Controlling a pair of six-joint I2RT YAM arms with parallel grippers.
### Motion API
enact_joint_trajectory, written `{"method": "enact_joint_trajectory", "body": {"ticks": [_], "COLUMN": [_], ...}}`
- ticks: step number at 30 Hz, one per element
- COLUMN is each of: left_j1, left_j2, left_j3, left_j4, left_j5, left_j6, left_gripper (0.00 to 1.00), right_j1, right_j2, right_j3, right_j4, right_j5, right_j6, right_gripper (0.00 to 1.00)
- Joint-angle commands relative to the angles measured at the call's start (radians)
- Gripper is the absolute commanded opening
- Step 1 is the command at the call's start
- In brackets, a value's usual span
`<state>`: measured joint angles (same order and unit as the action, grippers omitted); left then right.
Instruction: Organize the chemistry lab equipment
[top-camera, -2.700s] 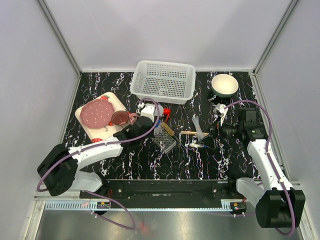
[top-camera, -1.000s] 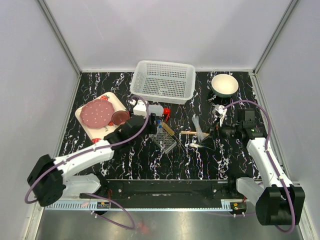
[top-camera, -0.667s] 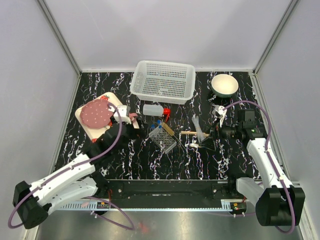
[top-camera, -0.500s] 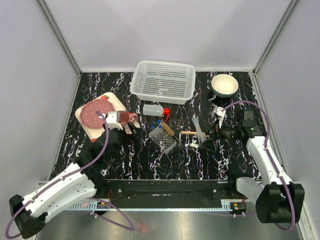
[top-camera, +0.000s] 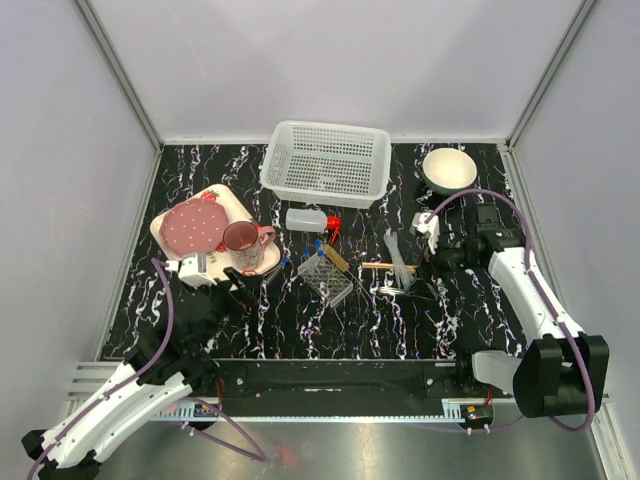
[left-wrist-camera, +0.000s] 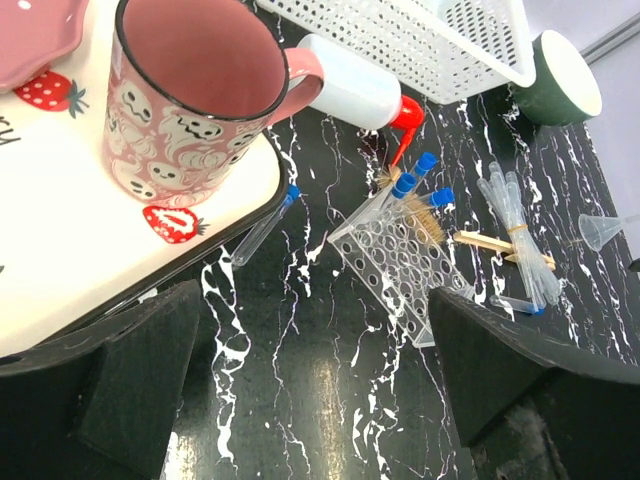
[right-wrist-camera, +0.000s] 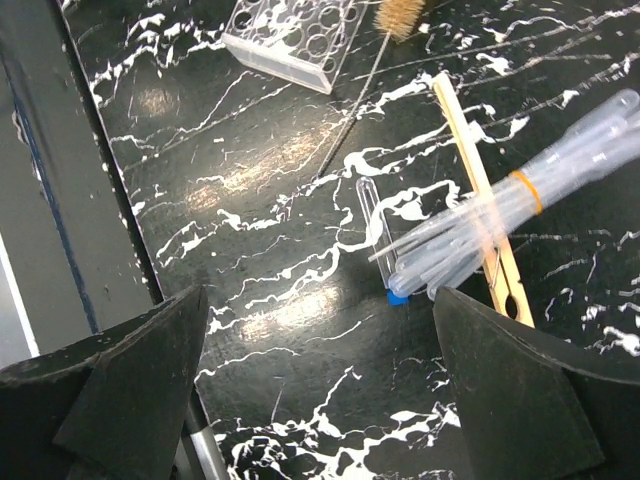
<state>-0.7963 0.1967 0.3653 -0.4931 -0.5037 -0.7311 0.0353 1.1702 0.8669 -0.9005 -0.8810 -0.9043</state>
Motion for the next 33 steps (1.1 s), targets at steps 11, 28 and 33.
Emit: {"method": "enact_joint_trajectory", "body": {"ticks": [11,28,33], "left_j1": [0.005,0.005,0.005], "left_j2": [0.104,0.349,0.322], "left_j3": [0.014,0.027,0.015], "left_j4": [-0.006,0.014,0.016], "left_j5": [-0.019,0.034,0.028], "left_j6": [-0.025,-0.044,-0.053], "left_gripper": [0.99,0.99,0.99], "right_j1": [0.396,0.574,0.594], "right_j2": [0.195,0.582,0.577], "right_j3": [0.144,0.288,0.221], "right_j4": [0.049,0.097,0.158], "right_j5": [0.390,0.806,0.859], "right_j6": [0.096,0.367,0.344], "right_gripper": [1.00,1.00,1.00]}}
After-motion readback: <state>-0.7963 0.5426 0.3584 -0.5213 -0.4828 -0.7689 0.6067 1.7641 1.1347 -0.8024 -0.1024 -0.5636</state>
